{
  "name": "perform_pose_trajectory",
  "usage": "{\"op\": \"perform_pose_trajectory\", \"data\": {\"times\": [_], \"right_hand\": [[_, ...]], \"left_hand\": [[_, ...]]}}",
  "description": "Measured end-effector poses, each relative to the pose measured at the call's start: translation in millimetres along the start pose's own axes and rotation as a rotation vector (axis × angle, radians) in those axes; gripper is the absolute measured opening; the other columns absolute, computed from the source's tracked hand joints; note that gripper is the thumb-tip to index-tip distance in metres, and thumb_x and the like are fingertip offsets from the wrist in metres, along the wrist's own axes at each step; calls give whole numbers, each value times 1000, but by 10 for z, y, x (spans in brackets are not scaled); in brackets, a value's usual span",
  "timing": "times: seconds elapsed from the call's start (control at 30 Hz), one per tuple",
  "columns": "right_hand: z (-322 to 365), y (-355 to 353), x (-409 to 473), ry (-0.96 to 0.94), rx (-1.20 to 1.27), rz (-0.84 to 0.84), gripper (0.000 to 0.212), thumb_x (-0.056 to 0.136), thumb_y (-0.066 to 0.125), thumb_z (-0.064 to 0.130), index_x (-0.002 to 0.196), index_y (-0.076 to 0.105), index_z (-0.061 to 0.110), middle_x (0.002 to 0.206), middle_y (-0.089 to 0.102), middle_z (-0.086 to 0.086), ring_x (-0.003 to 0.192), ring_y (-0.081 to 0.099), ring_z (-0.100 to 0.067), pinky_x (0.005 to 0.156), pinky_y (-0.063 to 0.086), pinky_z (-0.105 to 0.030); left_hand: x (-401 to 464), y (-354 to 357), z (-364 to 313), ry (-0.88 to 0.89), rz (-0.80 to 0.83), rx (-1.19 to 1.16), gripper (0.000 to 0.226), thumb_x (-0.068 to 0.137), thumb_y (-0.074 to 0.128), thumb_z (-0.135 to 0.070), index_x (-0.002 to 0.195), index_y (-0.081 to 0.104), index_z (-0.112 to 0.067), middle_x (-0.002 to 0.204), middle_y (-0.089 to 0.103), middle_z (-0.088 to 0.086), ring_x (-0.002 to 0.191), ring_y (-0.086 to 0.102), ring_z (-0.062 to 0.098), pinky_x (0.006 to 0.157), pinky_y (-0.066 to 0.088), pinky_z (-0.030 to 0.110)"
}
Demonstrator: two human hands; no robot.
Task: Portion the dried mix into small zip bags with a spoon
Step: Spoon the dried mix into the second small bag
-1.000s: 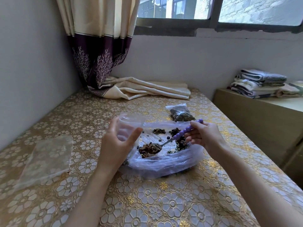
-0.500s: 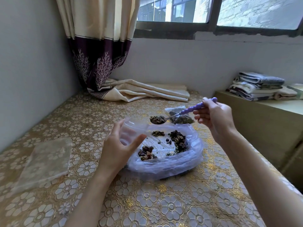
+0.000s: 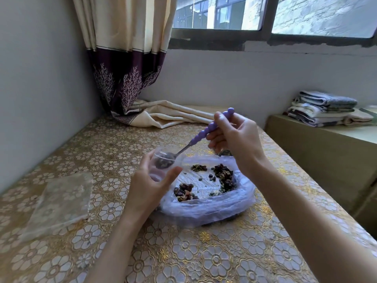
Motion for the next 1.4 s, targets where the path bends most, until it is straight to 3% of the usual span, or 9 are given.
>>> {"op": "perform_pose_trajectory", "data": {"times": [0.13,0.27,0.43,0.6,0.8,0.9,1.17,1.33,1.4], "right_hand": [[80,201,-75,-93,19,154,24,97,48,11,76,57,4,61,69,-4,48,59,-16,43,45,-21],[119,274,-109,-121,42,244,18,97,46,8,83,55,1,67,70,-1,55,59,-17,47,46,-22],[130,165,-116,-127,113,177,17,98,43,8,86,53,2,66,70,1,53,57,-12,47,44,-20],[-42,-107,-76,-11,284,-5,20,98,46,16,87,56,3,84,68,-23,58,55,-18,51,44,-24],[-339,-546,-123,108,309,-238,25,98,46,17,78,58,8,64,65,-8,49,56,-12,44,43,-19],[-516,-730,-199,160,239,-284,22,98,46,17,81,55,7,69,62,-14,49,55,-13,44,43,-20],[-684,-788,-276,137,-119,-255,24,96,49,14,79,60,2,65,63,-9,50,56,-14,43,43,-21],[-744,-588,-260,229,-114,-104,24,97,47,11,77,59,4,57,67,-1,50,58,-15,42,44,-21],[-739,-523,-265,243,-114,-44,24,97,45,10,77,58,5,60,70,-2,50,58,-14,42,43,-20]], "left_hand": [[10,-55,-27,-1,-69,-94,88,56,63,-71,118,52,-8,81,67,1,60,65,2,52,48,10],[8,-137,-14,-19,-143,-140,56,61,64,-64,101,55,-25,65,65,-5,52,59,0,47,43,8],[31,-232,8,-27,-206,-138,79,51,53,-85,105,56,-28,83,67,-5,70,66,4,61,48,10],[25,-280,22,-3,-244,-131,96,53,52,-86,112,58,-10,91,68,4,77,66,11,65,48,10],[7,-315,-1,2,-285,-138,104,51,47,-90,116,56,-9,92,68,4,76,65,13,62,46,8],[10,-295,-34,19,-273,-130,103,53,49,-88,115,55,-6,90,68,5,74,65,12,61,46,8],[-14,-303,-60,16,-290,-108,97,54,49,-86,118,54,-14,90,67,1,78,66,11,65,48,9],[-14,-313,-69,26,-302,-88,92,56,50,-85,118,54,-18,88,67,0,77,65,9,70,50,17],[-13,-311,-70,31,-300,-80,88,58,50,-83,117,54,-18,88,67,0,74,65,4,67,49,13]]}}
Point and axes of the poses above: each hand's wrist, its own x-axis towards the middle knuckle, its own y-axis out of the palm, z = x × y, the point moved 7 cm from there along x, towards the middle knuckle
